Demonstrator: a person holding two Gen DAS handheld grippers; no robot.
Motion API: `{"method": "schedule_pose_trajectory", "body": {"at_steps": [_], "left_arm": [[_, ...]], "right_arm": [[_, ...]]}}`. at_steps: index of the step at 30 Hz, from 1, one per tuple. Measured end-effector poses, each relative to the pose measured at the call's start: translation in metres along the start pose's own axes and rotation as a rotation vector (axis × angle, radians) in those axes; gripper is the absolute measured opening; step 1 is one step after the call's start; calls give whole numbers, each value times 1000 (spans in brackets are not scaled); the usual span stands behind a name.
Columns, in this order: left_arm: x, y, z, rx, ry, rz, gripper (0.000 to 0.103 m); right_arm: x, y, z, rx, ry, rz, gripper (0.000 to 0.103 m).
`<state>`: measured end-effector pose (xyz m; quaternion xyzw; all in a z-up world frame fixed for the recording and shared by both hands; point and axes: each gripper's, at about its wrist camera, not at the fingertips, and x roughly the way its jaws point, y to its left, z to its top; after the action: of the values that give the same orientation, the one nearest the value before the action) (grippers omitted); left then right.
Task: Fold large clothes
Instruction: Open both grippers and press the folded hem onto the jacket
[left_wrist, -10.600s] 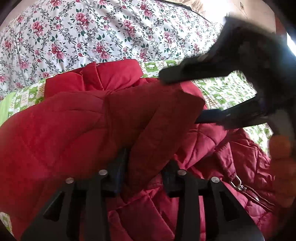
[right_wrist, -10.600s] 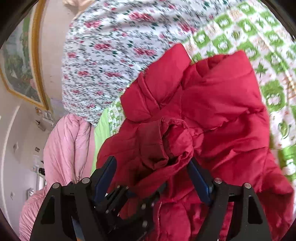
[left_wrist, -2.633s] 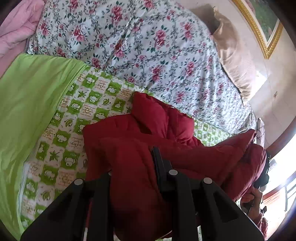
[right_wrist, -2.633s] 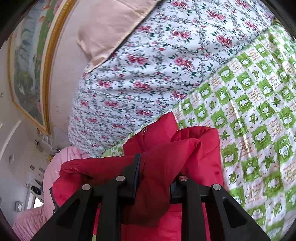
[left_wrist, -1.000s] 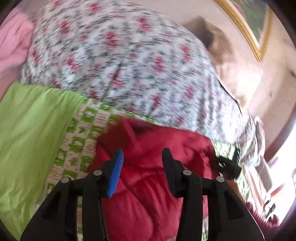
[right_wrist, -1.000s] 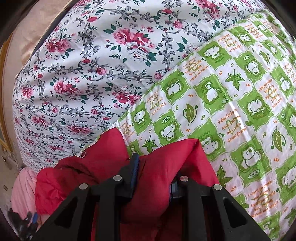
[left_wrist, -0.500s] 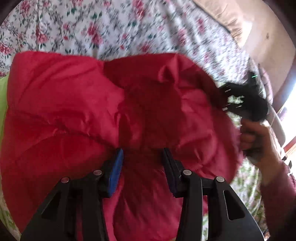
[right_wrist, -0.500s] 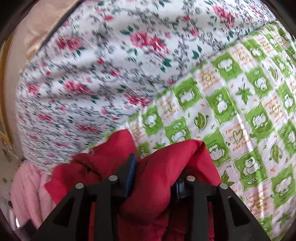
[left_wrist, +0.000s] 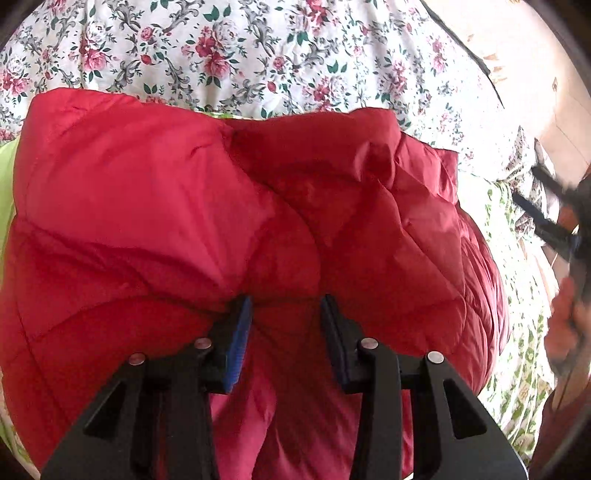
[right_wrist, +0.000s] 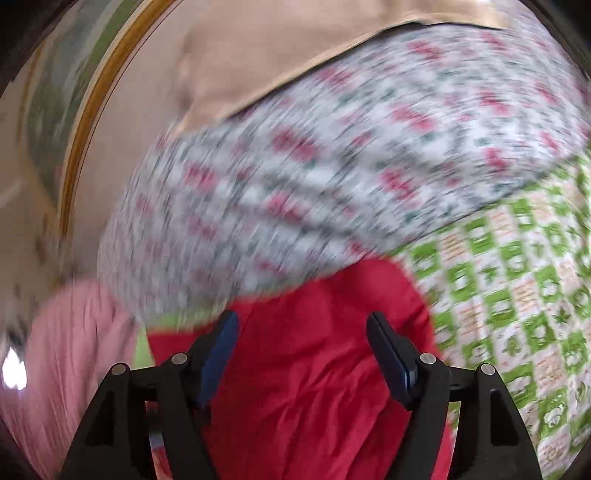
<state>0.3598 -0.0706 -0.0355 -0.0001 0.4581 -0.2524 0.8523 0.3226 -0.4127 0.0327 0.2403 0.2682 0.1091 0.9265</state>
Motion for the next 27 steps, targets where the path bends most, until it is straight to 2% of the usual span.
{"method": "schedule_pose_trajectory", "body": {"at_steps": [2,5,7,9,13,16,24,27], "left_arm": [[0,3,7,4,-8,28,37],[-2,19,19,-8,-28,114,37],[-3,36,25,-44,-36,150,37],[1,58,32,-98,-27,141,37],[17,96,39,-184,-9,106,37],[31,107,40,-210,-10,87,37],[53,106,53,-194,15,107,37],[44,100,54,-200,16,101,37]], "right_arm": [[20,19,-13,-105,69,-9,74],[65,42,-35,-269,208,-50,73],[87,46,-43,-336,239,-105,72],[109,40,-44,-373,246,-195,72],[135,3,-35,-245,231,-246,83],[149,-21,-32,-144,245,-228,83],[174,-39,-28,-89,260,-251,86],[179,-40,-28,-84,276,-256,86]]}}
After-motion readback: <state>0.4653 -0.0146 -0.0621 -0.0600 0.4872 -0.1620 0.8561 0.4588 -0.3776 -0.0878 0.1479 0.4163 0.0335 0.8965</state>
